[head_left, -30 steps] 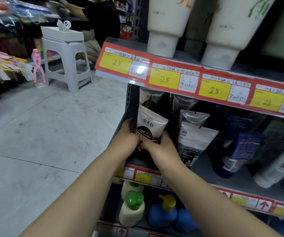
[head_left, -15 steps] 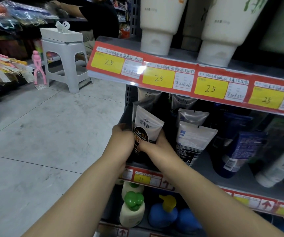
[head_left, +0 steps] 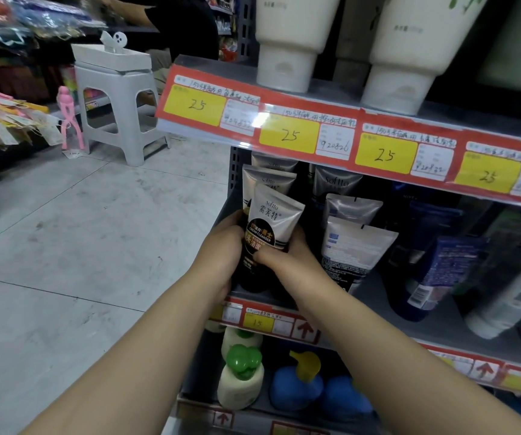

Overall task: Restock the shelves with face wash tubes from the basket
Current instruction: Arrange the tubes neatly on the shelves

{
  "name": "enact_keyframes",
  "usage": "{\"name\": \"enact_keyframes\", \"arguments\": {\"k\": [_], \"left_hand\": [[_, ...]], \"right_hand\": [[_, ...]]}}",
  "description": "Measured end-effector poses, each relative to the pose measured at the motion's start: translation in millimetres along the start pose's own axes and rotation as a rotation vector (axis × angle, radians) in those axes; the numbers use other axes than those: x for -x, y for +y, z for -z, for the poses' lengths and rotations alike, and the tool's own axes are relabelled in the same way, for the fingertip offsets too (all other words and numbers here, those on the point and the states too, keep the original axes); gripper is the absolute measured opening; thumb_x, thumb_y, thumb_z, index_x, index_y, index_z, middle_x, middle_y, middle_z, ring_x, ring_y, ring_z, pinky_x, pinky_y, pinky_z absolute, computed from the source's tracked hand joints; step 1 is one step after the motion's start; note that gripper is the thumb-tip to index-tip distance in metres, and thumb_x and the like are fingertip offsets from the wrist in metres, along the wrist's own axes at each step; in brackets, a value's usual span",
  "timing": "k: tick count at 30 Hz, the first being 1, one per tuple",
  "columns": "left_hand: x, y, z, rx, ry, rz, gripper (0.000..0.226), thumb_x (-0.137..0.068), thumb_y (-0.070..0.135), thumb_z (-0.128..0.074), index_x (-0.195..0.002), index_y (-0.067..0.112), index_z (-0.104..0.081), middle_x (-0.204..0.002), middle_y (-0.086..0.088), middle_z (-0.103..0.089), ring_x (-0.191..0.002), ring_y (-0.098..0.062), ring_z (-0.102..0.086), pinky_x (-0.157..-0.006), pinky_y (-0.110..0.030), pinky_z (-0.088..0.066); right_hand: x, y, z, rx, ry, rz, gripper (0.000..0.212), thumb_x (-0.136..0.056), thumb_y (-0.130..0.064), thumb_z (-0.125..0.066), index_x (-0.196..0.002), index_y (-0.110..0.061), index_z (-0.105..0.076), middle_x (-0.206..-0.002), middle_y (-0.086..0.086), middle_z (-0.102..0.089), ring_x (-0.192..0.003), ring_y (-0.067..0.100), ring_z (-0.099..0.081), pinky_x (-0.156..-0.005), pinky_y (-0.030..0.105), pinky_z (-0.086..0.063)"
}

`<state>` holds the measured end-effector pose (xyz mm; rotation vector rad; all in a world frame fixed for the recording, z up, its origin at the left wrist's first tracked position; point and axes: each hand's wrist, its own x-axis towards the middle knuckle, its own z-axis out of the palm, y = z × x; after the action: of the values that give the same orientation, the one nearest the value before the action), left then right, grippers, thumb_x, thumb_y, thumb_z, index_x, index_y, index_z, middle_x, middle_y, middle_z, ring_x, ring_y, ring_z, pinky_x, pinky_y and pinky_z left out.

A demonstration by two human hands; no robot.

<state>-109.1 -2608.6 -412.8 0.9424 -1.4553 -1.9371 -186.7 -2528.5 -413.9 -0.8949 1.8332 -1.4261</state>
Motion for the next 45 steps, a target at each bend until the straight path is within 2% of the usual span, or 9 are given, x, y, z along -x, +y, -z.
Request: {"name": "enact_keyframes", "arguments": {"k": [4, 8, 12, 17, 22, 28, 32, 39, 45], "left_hand": [[7.5, -2.2, 3.0, -0.226, 0.134, -0.079, 0.05, -0.083, 0.016, -0.037, -0.129, 0.022, -0.056, -0.122, -0.004, -0.064, -0.11, -0.022, -0.061, -0.098, -0.043, -0.049], [32.0, -3.0, 7.5, -0.383, 0.189, -0.186, 0.031, -0.092, 0.013, -0.042, -0.116, 0.014, -0.062, -0.106, -0.002, -0.067, -0.097, -0.016, -0.062, -0.082, -0.029, -0.049], [52.6, -9.4, 11.7, -0.468, 0.158, -0.249, 0.029, -0.093, 0.014, -0.049, -0.121, 0.016, -0.056, -0.109, 0.001, -0.065, -0.099, -0.013, -0.06, -0.082, -0.023, -0.043], [76.2, -9.8, 15.6, -0.572, 0.068, -0.319, 0.037, -0.086, 0.003, -0.047, -0.117, 0.019, -0.059, -0.111, 0.004, -0.067, -0.103, -0.011, -0.061, -0.089, -0.025, -0.046], [99.0, -8.7, 8.7, -0.694, 0.229, -0.387, 0.036, -0.087, 0.004, -0.045, -0.118, 0.016, -0.059, -0.105, 0.003, -0.064, -0.097, -0.011, -0.057, -0.081, -0.021, -0.04], [111.3, -25.5, -20.4, -0.852, 0.009, -0.457, 0.042, -0.092, 0.009, -0.046, -0.132, 0.016, -0.054, -0.131, 0.0, -0.059, -0.122, -0.014, -0.053, -0.102, -0.02, -0.036], [104.4, -26.6, -43.0, -0.786, -0.053, -0.421, 0.05, -0.093, 0.008, -0.044, -0.142, 0.012, -0.04, -0.144, -0.006, -0.046, -0.132, -0.018, -0.044, -0.109, -0.025, -0.032], [78.0, -35.9, -70.1, -0.653, -0.096, -0.423, 0.045, -0.09, 0.019, -0.05, -0.134, 0.017, -0.046, -0.131, -0.006, -0.054, -0.122, -0.021, -0.051, -0.102, -0.034, -0.041], [62.6, -35.0, -75.0, -0.538, -0.108, -0.372, 0.049, -0.089, 0.022, -0.061, -0.135, 0.017, -0.046, -0.127, 0.0, -0.058, -0.119, -0.014, -0.052, -0.09, -0.019, -0.037]], "right_hand": [[1.3, 2.9, -2.8, 0.124, 0.075, 0.018, 0.05, -0.076, -0.014, -0.069, -0.118, -0.025, -0.045, -0.117, 0.001, -0.061, -0.104, 0.014, -0.061, -0.089, 0.029, -0.05], [12.1, 2.6, -2.3, 0.183, 0.061, 0.06, 0.041, -0.078, -0.012, -0.068, -0.108, -0.032, -0.046, -0.111, -0.001, -0.062, -0.103, 0.014, -0.06, -0.087, 0.027, -0.05], [25.6, -2.1, -2.3, 0.203, 0.039, 0.081, 0.042, -0.083, -0.009, -0.065, -0.121, -0.02, -0.051, -0.105, -0.004, -0.062, -0.099, 0.011, -0.059, -0.075, 0.016, -0.045], [38.6, -5.4, -4.1, 0.205, 0.033, 0.065, 0.044, -0.087, -0.004, -0.061, -0.128, -0.008, -0.048, -0.123, 0.008, -0.061, -0.112, 0.015, -0.058, -0.092, 0.021, -0.043], [58.5, -7.2, -4.6, 0.14, 0.125, 0.031, 0.054, -0.085, 0.0, -0.062, -0.135, -0.003, -0.042, -0.133, 0.014, -0.055, -0.123, 0.022, -0.054, -0.105, 0.034, -0.043], [84.1, -3.6, 30.2, 0.195, 0.455, 0.039, 0.018, -0.083, -0.007, -0.059, -0.096, -0.017, -0.051, -0.08, -0.005, -0.056, -0.085, 0.017, -0.057, -0.074, 0.026, -0.043], [84.8, 5.5, 50.4, 0.177, 0.597, -0.057, 0.031, -0.082, -0.009, -0.06, -0.106, -0.015, -0.041, -0.107, 0.007, -0.055, -0.091, 0.021, -0.058, -0.079, 0.03, -0.047], [78.6, 13.0, 61.7, 0.169, 0.471, -0.027, 0.03, -0.087, 0.004, -0.044, -0.112, -0.013, -0.04, -0.115, 0.009, -0.057, -0.1, 0.02, -0.057, -0.088, 0.033, -0.05], [79.5, 18.1, 65.2, 0.17, 0.384, 0.021, 0.024, -0.089, -0.003, -0.048, -0.11, -0.014, -0.046, -0.079, -0.004, -0.054, -0.069, 0.006, -0.049, -0.057, 0.017, -0.038]]}}
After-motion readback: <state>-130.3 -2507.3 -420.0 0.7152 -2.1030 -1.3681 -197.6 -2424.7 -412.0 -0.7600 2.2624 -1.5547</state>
